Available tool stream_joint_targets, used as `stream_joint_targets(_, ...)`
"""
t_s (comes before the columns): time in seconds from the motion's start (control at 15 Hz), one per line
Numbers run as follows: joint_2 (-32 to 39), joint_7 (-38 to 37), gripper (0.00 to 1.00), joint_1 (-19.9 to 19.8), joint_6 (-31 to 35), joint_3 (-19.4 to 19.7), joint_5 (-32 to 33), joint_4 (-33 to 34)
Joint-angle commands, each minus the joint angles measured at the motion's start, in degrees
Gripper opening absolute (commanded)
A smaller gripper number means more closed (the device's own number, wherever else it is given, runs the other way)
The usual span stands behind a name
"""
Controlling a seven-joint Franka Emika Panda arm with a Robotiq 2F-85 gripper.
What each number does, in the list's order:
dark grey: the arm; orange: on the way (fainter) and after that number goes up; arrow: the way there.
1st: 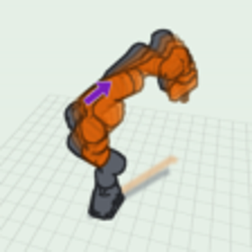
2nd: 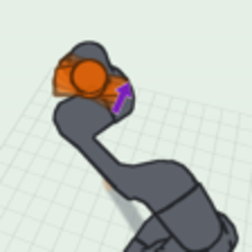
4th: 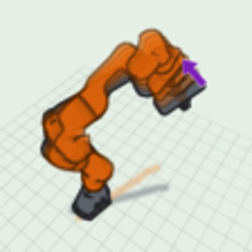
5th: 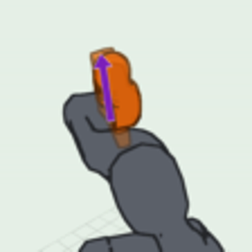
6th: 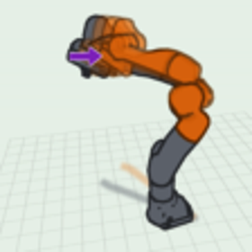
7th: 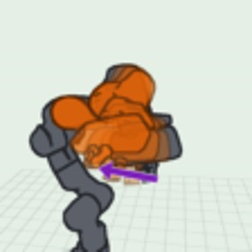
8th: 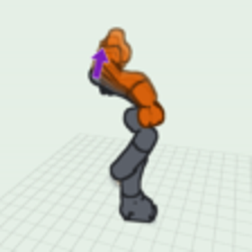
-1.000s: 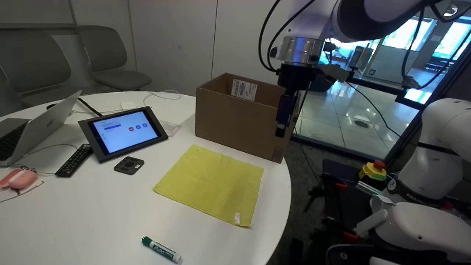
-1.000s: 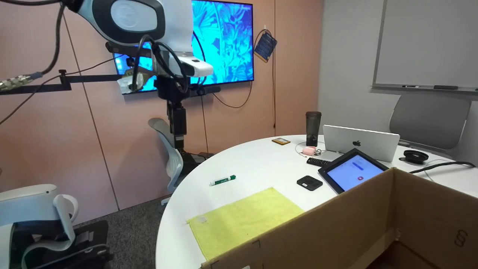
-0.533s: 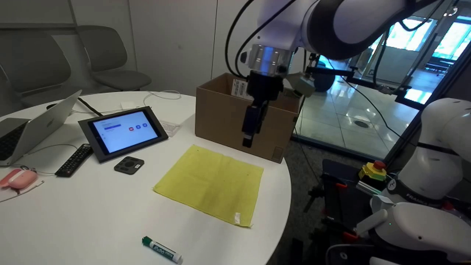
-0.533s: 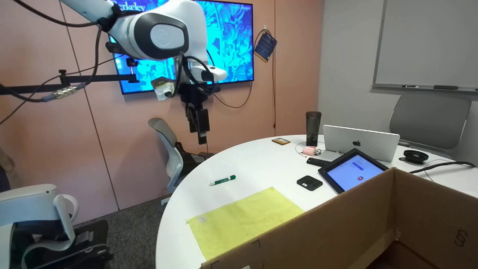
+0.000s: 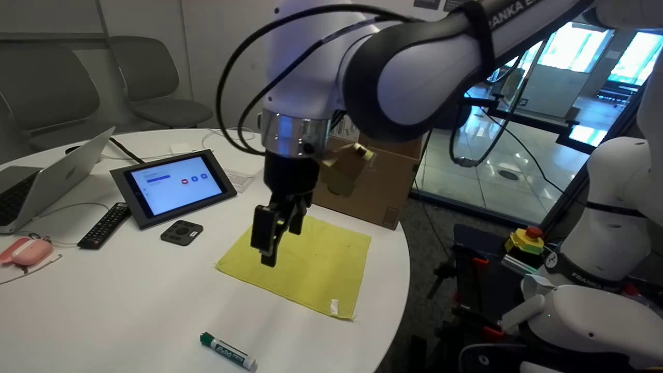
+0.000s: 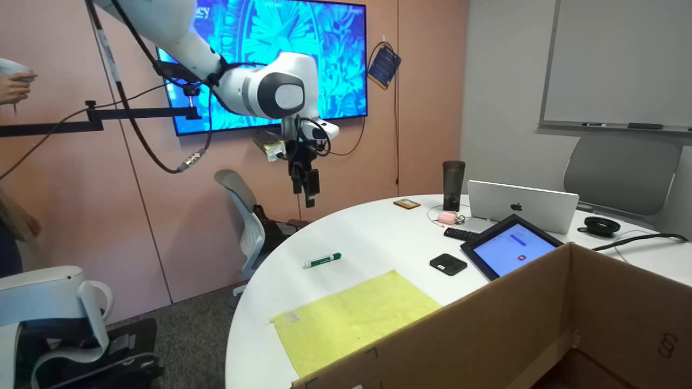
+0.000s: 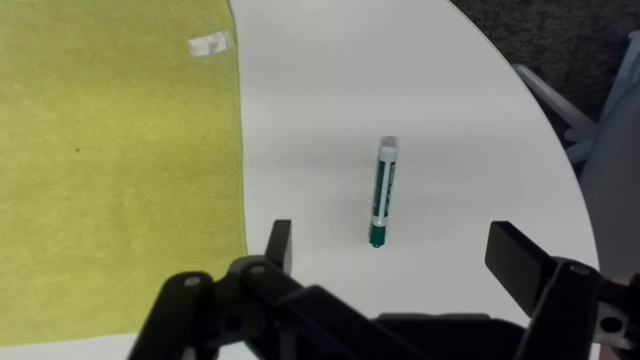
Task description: Put the marker on the towel then put the towel in the box
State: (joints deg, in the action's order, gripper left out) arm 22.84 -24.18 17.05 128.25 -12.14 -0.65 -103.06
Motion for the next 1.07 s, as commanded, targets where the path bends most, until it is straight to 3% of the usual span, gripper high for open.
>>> stream_joint_targets(0.0, 11.46, -3.25, 1.0, 4.92, -2.67, 1.91, 2.3, 13.96)
stream_joint_targets(0.4, 23.74, -4.79, 1.0, 10.89, -1.43, 5.86, 4.55, 24.91)
stream_joint_targets(1.0, 35.65, -2.49, 1.0, 11.67, -1.07, 7.0, 2.9, 34.33)
